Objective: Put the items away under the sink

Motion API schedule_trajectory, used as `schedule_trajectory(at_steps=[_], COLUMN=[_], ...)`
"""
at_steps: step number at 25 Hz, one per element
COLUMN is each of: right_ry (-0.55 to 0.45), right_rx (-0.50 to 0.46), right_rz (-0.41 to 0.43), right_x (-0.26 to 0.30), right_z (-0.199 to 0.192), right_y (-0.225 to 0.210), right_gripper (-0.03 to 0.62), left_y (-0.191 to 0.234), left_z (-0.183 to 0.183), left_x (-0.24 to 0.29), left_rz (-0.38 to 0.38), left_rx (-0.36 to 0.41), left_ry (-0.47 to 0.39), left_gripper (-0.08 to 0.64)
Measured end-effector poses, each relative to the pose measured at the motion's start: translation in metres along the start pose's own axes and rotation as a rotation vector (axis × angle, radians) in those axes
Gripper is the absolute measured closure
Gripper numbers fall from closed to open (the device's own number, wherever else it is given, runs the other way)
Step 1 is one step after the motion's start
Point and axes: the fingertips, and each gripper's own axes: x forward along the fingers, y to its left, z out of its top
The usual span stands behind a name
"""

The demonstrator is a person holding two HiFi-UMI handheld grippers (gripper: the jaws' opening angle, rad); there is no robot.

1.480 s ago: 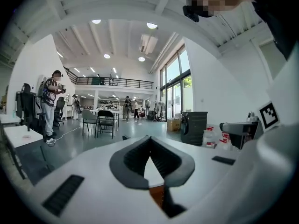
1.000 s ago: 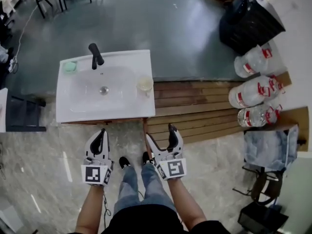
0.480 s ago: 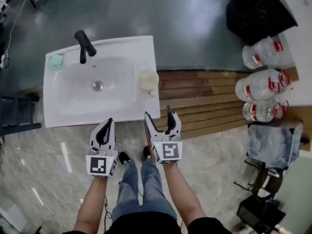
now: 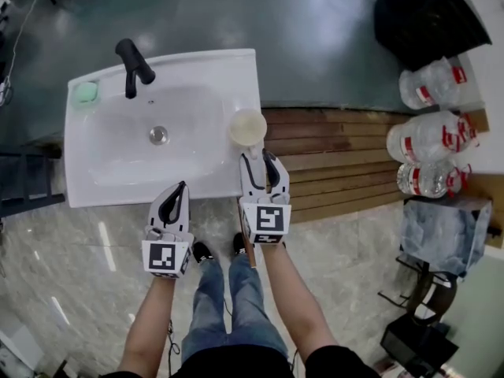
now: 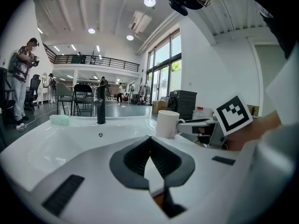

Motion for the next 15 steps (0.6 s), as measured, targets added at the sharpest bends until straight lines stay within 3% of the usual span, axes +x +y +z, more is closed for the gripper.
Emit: schedule_trajectory(at_steps=[8, 15], right_ry=[0.004, -0.012], right_rx=[-0.02, -0.035], right_rz=[-0.008, 0.032], right_x=[0.008, 0.005], right_z=[0.002, 0.009], right_y=[-0.001, 0.008], right_gripper=[0.522, 0.529], left_y=[0.006, 0.008], left_z=[-0.002, -0.001], left_x=[-0.004, -0.017], left_rz=[0.026, 0.036], left_rx=[-0.012, -0.005], left_ry=[0.028, -0.007], left_gripper=[0.553, 0.554])
